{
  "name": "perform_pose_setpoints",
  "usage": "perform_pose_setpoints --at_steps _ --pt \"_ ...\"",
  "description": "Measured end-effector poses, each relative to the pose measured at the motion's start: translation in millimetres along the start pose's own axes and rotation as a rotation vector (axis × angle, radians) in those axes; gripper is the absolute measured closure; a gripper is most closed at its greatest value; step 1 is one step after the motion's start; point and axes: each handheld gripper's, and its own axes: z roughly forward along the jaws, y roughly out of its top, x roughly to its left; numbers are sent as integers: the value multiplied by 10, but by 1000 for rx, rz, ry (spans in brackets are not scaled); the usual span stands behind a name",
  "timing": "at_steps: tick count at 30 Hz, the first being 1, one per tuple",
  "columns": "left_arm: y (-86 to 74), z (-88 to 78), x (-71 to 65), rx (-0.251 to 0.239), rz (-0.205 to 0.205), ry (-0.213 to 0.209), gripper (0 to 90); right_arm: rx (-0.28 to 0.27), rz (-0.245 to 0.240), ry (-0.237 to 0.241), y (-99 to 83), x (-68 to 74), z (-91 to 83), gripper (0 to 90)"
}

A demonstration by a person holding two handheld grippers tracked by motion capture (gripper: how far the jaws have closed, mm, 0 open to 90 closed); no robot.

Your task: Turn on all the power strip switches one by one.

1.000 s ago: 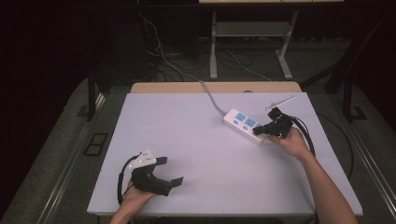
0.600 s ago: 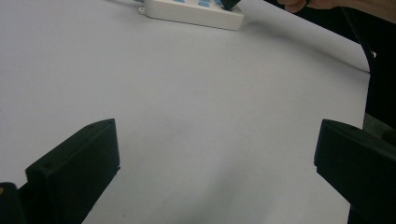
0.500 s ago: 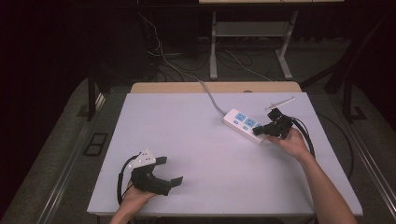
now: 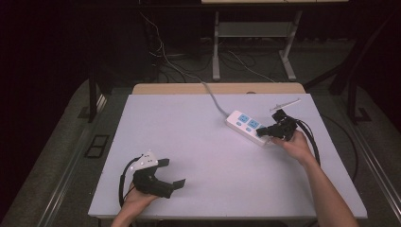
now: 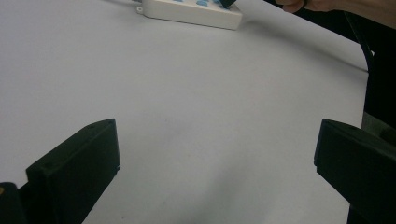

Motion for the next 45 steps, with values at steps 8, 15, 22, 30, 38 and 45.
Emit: perform_pose_setpoints --at_steps 8,15,22,30,38,45 --pt "-1 9 3 2 1 -3 0 21 -32 9 51 85 48 900" --pt "-1 3 6 3 -1 -3 0 30 -39 13 97 127 43 900" --pt "-1 3 2 1 -2 -3 0 38 -50 4 159 135 33 900" --pt "-2 -3 14 -2 -2 -1 0 30 -72 -6 328 162 -28 900" --pt "-2 -2 17 -2 -4 -2 0 39 -90 -16 464 151 -35 900" --pt "-2 -4 23 -1 -6 -4 0 39 -82 -12 506 108 13 900"
